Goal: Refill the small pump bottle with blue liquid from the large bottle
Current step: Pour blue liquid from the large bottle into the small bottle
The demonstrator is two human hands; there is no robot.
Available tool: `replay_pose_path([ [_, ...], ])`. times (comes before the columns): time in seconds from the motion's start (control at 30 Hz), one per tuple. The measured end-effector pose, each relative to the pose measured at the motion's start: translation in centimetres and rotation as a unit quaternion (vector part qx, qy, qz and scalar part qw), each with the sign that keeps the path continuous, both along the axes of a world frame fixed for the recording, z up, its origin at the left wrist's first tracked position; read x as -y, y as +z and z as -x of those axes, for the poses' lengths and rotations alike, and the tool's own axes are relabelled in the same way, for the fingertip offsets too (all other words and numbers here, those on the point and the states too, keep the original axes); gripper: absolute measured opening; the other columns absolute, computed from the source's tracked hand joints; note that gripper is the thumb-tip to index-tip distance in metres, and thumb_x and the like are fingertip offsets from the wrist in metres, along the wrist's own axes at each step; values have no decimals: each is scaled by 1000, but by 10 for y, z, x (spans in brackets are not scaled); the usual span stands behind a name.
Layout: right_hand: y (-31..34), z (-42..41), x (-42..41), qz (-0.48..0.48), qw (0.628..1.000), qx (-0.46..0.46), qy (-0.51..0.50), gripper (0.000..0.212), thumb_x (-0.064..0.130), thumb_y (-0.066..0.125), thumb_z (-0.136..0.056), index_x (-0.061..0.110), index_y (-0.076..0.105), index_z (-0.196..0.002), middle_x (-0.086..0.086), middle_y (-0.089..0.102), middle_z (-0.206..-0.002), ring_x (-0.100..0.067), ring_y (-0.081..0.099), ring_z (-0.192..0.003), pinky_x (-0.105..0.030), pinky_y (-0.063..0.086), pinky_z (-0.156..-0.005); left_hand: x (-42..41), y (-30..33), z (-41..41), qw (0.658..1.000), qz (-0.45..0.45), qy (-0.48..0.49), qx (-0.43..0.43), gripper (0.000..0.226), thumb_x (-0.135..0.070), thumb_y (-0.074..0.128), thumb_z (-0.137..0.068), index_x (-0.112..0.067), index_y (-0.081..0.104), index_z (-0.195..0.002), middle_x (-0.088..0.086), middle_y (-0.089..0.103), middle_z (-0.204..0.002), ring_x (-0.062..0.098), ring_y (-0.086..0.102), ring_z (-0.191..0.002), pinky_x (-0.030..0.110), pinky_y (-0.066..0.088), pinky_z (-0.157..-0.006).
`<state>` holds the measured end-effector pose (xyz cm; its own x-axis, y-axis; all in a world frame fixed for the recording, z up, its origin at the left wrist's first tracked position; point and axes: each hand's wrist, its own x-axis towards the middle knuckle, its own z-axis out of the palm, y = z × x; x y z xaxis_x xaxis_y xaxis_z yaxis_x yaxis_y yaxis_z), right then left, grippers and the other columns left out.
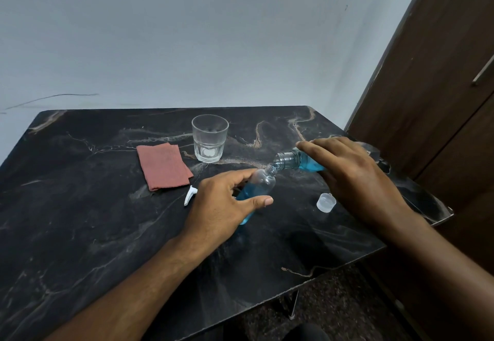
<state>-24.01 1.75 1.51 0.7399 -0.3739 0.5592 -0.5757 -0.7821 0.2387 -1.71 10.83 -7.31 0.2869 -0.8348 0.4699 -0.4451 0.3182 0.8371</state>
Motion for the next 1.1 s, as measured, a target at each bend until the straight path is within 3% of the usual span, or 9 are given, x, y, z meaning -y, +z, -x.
replay_pose_path([
  [0.3, 1, 0, 1, -5, 1000, -1, 5, 55, -3, 74, -85, 10, 60, -136, -12, 67, -120, -32, 61, -103, -47, 52, -85, 0, 0, 0, 1000, 0, -3, 0, 53, -39, 91, -68, -36, 75, -118, -44, 69, -100, -14, 70, -95, 7, 54, -79],
  [0.63, 2, 0, 1, 1, 1000, -6, 8, 56, -3, 75, -84, 11, 59, -136, -12, 67, -121, -31, 61, -104, -45, 51, -85, -1, 1, 0, 1000, -12, 0, -10, 53, -39, 91, -68, -36, 74, -119, -30, 75, -107, -9, 71, -98, 25, 62, -86],
  [1.1, 3, 0, 2, 5, 1000, -13, 11, 58, -4, 76, -82, 11, 58, -136, -13, 67, -122, -32, 62, -105, -47, 52, -87, -1, 2, 0, 1000, -10, -1, -3, 55, -42, 90, -67, -35, 74, -119, -30, 75, -106, -10, 71, -96, 23, 61, -86],
])
